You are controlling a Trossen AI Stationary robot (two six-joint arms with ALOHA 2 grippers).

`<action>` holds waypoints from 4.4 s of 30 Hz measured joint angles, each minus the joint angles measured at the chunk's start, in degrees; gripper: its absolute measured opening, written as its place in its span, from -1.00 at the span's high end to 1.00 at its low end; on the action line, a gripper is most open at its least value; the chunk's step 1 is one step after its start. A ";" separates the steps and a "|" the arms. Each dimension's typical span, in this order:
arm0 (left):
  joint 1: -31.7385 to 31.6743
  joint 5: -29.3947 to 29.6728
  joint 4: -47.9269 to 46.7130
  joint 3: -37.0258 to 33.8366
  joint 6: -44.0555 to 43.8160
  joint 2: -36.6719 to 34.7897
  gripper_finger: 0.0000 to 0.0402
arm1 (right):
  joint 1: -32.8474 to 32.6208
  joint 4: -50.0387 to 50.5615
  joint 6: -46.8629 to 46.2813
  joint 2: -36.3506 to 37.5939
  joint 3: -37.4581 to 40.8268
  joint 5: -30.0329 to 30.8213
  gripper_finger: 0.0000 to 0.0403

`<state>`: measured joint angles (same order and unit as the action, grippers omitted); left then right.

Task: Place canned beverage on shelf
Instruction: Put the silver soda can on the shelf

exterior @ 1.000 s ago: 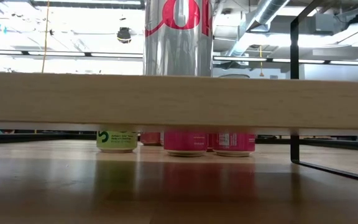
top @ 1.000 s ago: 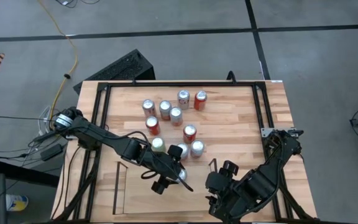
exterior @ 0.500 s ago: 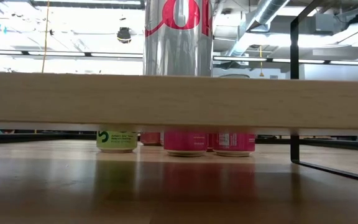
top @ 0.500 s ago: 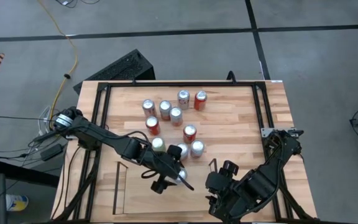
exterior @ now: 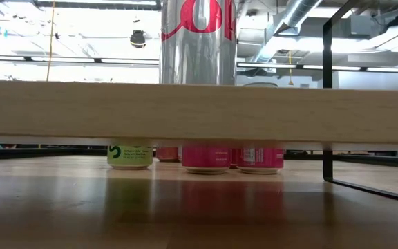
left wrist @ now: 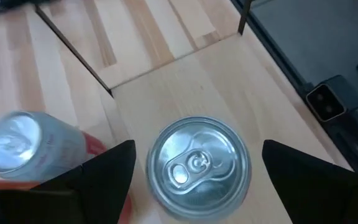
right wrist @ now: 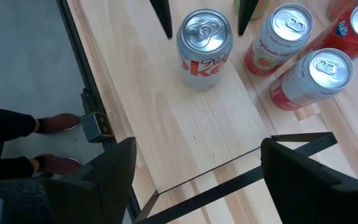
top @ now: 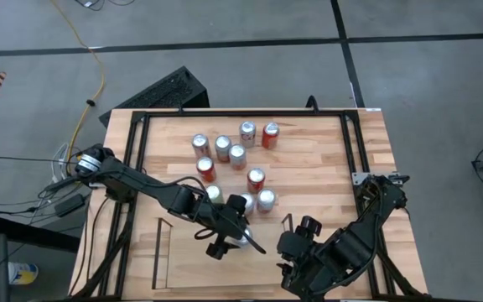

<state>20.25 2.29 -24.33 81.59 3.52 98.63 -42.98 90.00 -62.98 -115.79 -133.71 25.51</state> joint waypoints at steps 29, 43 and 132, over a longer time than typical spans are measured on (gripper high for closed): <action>-0.24 -1.41 -6.90 0.45 -5.10 -0.46 -0.22 | 0.37 0.02 -0.61 0.00 0.00 0.12 -0.56; 8.22 9.02 -21.26 0.36 -7.29 -12.77 -0.18 | 0.37 0.00 0.04 0.00 0.00 3.06 -0.56; 26.73 -2.25 -0.86 -17.85 -6.43 -18.09 -0.23 | 3.43 -0.02 5.04 0.00 0.00 3.21 -0.56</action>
<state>46.98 0.04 -25.19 63.75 -2.91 80.54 -39.55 89.97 -57.94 -115.79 -133.71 28.72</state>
